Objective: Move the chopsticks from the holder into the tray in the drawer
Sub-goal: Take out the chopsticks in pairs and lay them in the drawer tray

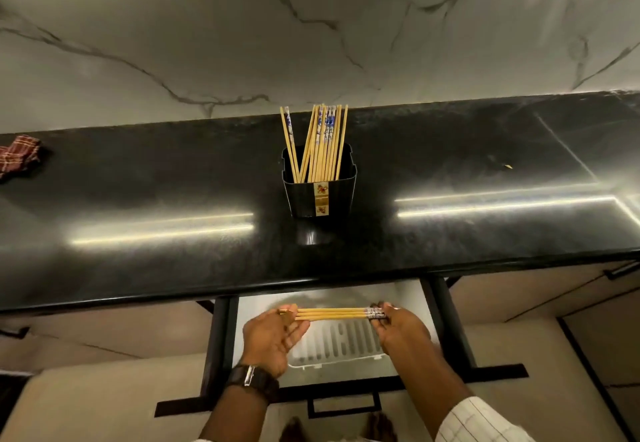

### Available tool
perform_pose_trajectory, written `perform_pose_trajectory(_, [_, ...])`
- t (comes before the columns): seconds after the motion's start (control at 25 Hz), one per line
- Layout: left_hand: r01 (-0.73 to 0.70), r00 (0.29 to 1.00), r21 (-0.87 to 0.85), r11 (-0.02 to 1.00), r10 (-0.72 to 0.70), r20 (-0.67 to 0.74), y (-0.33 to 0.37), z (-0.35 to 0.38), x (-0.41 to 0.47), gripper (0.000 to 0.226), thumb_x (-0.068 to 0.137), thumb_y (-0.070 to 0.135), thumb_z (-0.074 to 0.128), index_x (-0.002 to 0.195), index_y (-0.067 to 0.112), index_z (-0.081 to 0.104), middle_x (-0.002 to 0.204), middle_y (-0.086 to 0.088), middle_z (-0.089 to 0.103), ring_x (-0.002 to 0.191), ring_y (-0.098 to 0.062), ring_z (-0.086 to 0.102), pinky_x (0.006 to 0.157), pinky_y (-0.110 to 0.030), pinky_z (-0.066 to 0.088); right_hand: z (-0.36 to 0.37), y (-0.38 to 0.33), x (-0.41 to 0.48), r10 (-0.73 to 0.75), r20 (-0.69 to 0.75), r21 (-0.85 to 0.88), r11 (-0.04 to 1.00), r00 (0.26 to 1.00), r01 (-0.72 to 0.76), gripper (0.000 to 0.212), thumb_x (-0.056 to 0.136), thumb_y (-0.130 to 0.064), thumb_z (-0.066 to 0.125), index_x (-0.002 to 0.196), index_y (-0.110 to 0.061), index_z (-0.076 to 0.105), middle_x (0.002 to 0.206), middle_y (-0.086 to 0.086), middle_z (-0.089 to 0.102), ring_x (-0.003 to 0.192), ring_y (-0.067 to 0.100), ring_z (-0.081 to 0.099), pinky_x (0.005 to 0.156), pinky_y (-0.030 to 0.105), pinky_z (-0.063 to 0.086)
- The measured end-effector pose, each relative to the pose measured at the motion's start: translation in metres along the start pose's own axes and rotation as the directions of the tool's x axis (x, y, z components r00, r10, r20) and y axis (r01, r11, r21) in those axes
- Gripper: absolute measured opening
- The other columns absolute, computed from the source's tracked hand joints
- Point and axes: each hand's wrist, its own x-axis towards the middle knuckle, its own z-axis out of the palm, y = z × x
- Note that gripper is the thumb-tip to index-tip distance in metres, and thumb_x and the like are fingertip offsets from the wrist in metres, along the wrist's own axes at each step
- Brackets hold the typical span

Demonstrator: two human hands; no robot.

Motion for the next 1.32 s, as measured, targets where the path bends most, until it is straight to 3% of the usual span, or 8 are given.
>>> perform_pose_trajectory(0.2, [0.129, 0.969, -0.293, 0.947, -0.183, -0.166, -0.038, 0.034, 0.006, 0.032, 0.103, -0.003, 0.052, 0.134, -0.006, 0.057, 0.111, -0.022, 0.065, 0.108, -0.035, 0.060, 0.100, -0.050, 0.049, 0.005, -0.006, 0.018, 0.094, 0.012, 0.155, 0.983, 0.995, -0.095, 0.033, 0.104, 0.005, 0.051, 0.135, 0.015, 0.053, 0.109, 0.031, 0.061, 0.108, 0.038, 0.066, 0.069, 0.016, 0.058])
perform_pose_trajectory(0.28, [0.128, 0.946, -0.298, 0.946, -0.206, -0.250, -0.045, 0.038, 0.014, 0.033, 0.103, -0.005, 0.049, 0.135, -0.010, 0.054, 0.122, -0.026, 0.063, 0.112, -0.037, 0.062, 0.106, -0.054, 0.048, 0.007, -0.006, 0.025, 0.184, -0.086, 0.210, 0.964, 0.979, -0.163, 0.015, 0.105, 0.000, 0.051, 0.103, 0.011, 0.061, 0.093, 0.032, 0.057, 0.122, 0.041, 0.062, 0.084, 0.025, 0.059])
perform_pose_trajectory(0.36, [0.147, 0.926, -0.311, 0.939, -0.241, -0.291, -0.050, 0.040, 0.024, 0.036, 0.104, -0.002, 0.047, 0.139, -0.010, 0.050, 0.137, -0.027, 0.059, 0.125, -0.040, 0.059, 0.109, -0.057, 0.044, 0.004, -0.002, 0.035, 0.070, -0.185, -0.204, 0.973, 0.980, -0.108, 0.026, 0.106, -0.006, 0.052, 0.083, 0.005, 0.050, 0.081, 0.026, 0.051, 0.119, 0.039, 0.062, 0.102, 0.046, 0.053])
perform_pose_trajectory(0.64, [0.302, 0.874, -0.427, 0.852, -0.426, -0.232, -0.062, 0.035, 0.053, 0.040, 0.109, 0.018, 0.045, 0.147, 0.004, 0.048, 0.150, -0.021, 0.050, 0.140, -0.039, 0.047, 0.116, -0.057, 0.036, 0.009, 0.011, 0.062, 0.111, -0.235, -0.252, 0.953, 0.966, -0.171, 0.018, 0.101, -0.010, 0.060, 0.102, 0.008, 0.061, 0.130, 0.027, 0.063, 0.118, 0.039, 0.065, 0.106, 0.045, 0.053])
perform_pose_trajectory(0.88, [0.406, 0.858, -0.405, 0.819, -0.494, -0.139, -0.064, 0.028, 0.056, 0.028, 0.110, 0.025, 0.041, 0.099, 0.005, 0.058, 0.085, -0.014, 0.056, 0.073, -0.029, 0.054, 0.106, -0.044, 0.044, 0.013, 0.005, 0.051, 0.142, -0.213, -0.276, 0.940, 0.967, -0.199, 0.030, 0.105, -0.015, 0.053, 0.127, 0.004, 0.061, 0.127, 0.021, 0.063, 0.125, 0.037, 0.061, 0.113, 0.048, 0.047])
perform_pose_trajectory(1.08, [0.317, 0.906, -0.346, 0.883, -0.390, -0.164, -0.057, 0.028, 0.054, 0.025, 0.107, 0.014, 0.044, 0.127, 0.007, 0.058, 0.102, -0.019, 0.060, 0.082, -0.034, 0.057, 0.087, -0.050, 0.052, 0.017, 0.004, 0.044, 0.177, -0.142, -0.255, 0.944, 0.974, -0.209, 0.031, 0.110, -0.014, 0.042, 0.119, 0.005, 0.065, 0.103, 0.021, 0.068, 0.079, 0.037, 0.061, 0.087, 0.054, 0.047])
perform_pose_trajectory(1.2, [0.284, 0.920, -0.357, 0.890, -0.358, -0.162, -0.055, 0.024, 0.055, 0.035, 0.102, 0.009, 0.048, 0.135, 0.006, 0.059, 0.102, -0.019, 0.061, 0.090, -0.035, 0.058, 0.079, -0.046, 0.057, 0.016, -0.005, 0.034, 0.179, -0.120, -0.228, 0.952, 0.977, -0.203, 0.032, 0.109, -0.011, 0.047, 0.134, 0.004, 0.060, 0.134, 0.022, 0.064, 0.124, 0.036, 0.063, 0.097, 0.050, 0.050])
perform_pose_trajectory(1.32, [0.221, 0.913, -0.355, 0.909, -0.320, -0.253, -0.053, 0.022, 0.049, 0.022, 0.101, 0.012, 0.048, 0.116, 0.008, 0.064, 0.096, -0.016, 0.062, 0.086, -0.032, 0.060, 0.079, -0.046, 0.054, 0.010, -0.013, 0.019, 0.164, -0.061, -0.183, 0.968, 0.985, -0.172, 0.034, 0.106, -0.006, 0.054, 0.138, 0.005, 0.056, 0.143, 0.024, 0.058, 0.129, 0.034, 0.060, 0.107, 0.043, 0.052])
